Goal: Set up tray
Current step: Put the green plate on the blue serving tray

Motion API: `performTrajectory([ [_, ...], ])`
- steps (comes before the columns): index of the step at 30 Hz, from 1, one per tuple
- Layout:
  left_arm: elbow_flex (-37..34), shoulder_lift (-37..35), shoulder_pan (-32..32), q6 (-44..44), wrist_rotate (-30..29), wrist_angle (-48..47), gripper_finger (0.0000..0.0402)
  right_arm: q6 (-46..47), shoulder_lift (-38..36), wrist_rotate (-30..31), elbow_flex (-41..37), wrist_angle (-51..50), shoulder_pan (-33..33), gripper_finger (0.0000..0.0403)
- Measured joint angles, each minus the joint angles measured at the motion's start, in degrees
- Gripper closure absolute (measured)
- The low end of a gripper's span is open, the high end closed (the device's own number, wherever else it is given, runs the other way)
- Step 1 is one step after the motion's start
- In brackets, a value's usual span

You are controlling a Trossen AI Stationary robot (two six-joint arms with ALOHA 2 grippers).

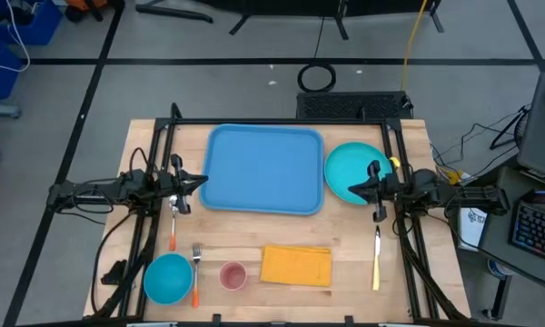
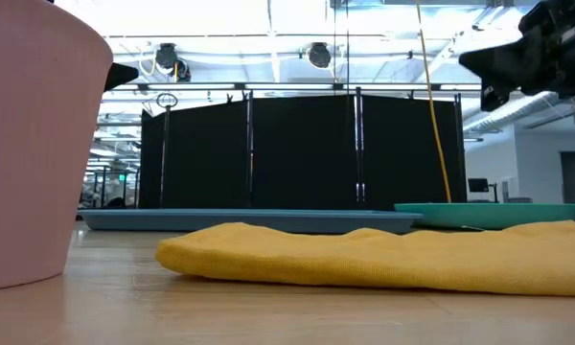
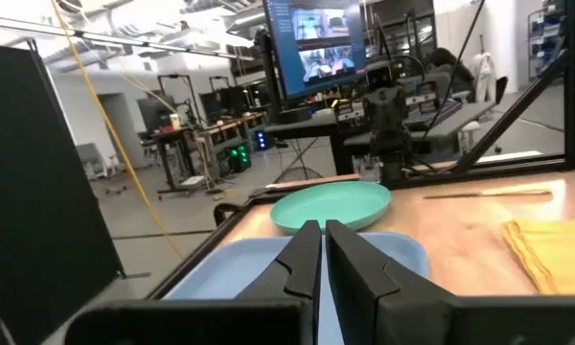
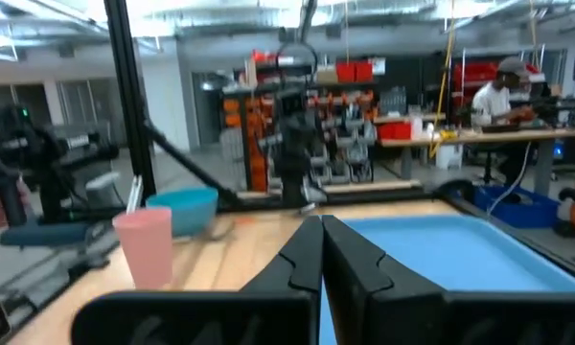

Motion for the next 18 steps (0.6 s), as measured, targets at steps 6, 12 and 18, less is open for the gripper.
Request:
performTrajectory([
  [6,0.0,0.0,0.0,-5.76,0.01,0.0,0.0376,3.94,0.0,-0.03,-0.02,6.16,0.0,0.0403],
  [12,0.0,0.0,0.0,-13.74,0.64,-0.02,0.0376,6.91,0.0,0.85,-0.02,3.9,0.01,0.0403],
  [18,0.0,0.0,0.0,-15.74,0.16,0.0,0.0376,12.49,0.44,-0.09,0.0,-5.17,0.23,0.0403],
])
